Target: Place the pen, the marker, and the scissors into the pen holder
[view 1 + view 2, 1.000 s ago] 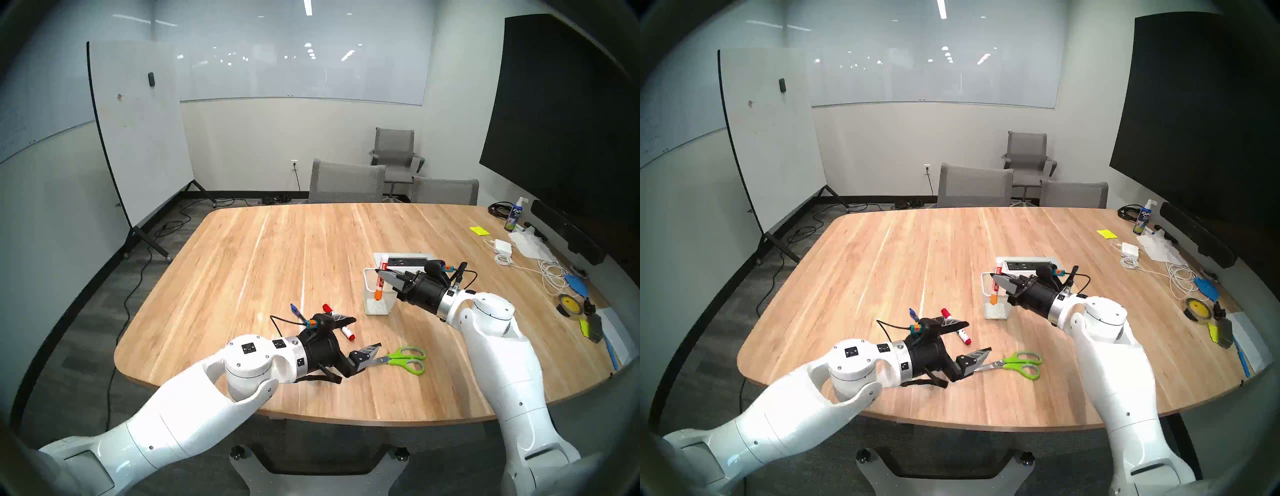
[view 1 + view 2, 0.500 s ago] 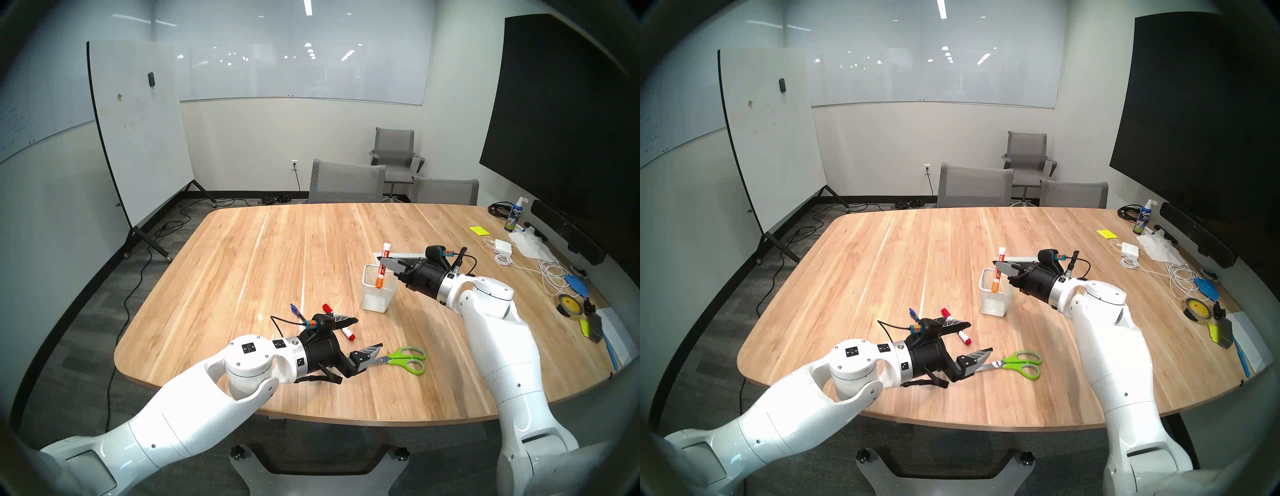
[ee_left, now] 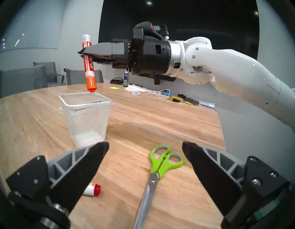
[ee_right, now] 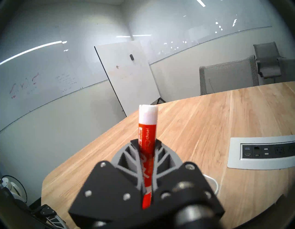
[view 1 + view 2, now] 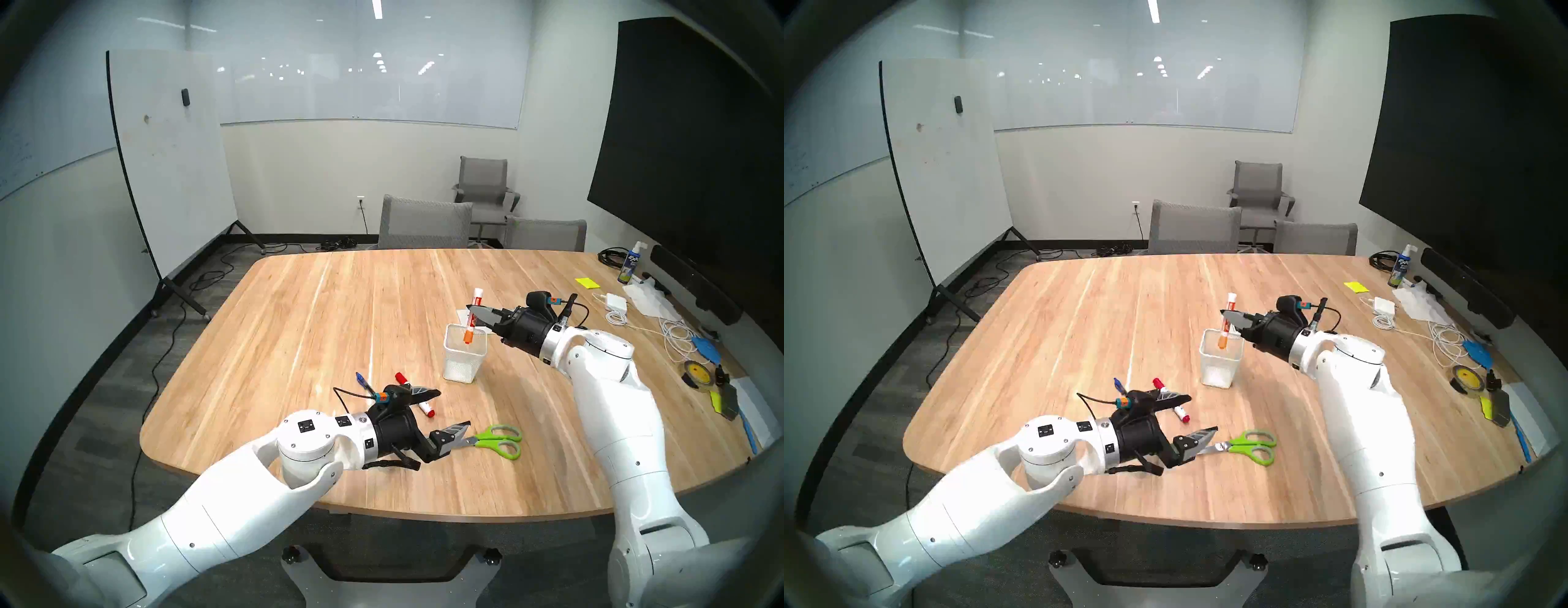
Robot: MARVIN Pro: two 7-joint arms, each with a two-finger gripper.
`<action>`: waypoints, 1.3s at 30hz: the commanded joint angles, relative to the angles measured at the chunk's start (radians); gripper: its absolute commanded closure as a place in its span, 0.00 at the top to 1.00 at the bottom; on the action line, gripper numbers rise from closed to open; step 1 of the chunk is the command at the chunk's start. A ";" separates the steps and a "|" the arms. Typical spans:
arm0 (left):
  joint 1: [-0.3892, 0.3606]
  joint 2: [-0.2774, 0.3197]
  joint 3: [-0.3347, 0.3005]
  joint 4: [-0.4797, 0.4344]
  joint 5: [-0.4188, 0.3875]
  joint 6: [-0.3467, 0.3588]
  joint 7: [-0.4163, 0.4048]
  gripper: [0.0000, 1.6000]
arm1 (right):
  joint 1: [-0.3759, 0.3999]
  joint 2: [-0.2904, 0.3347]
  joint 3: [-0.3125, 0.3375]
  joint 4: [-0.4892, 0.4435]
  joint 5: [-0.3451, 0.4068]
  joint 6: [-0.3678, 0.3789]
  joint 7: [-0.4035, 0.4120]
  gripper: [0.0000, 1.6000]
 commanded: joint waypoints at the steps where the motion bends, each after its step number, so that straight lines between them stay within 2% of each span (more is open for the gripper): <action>1: -0.008 -0.020 0.000 -0.005 -0.001 -0.022 -0.005 1.00 | 0.024 -0.029 -0.008 0.011 -0.030 -0.106 -0.026 0.00; 5: -0.008 -0.020 -0.001 -0.003 -0.002 -0.025 -0.009 1.00 | 0.006 -0.043 -0.008 0.019 -0.051 -0.173 -0.033 0.00; 19: -0.004 -0.020 -0.003 -0.006 0.001 -0.035 -0.011 1.00 | -0.024 -0.049 -0.009 0.104 -0.094 -0.316 -0.013 0.00; 37: -0.004 -0.014 -0.001 -0.014 0.003 -0.039 -0.009 1.00 | -0.035 -0.037 -0.007 0.145 -0.120 -0.347 0.028 0.00; 39: -0.004 -0.014 -0.001 -0.015 0.003 -0.039 -0.009 1.00 | -0.035 -0.036 -0.007 0.148 -0.122 -0.348 0.031 0.03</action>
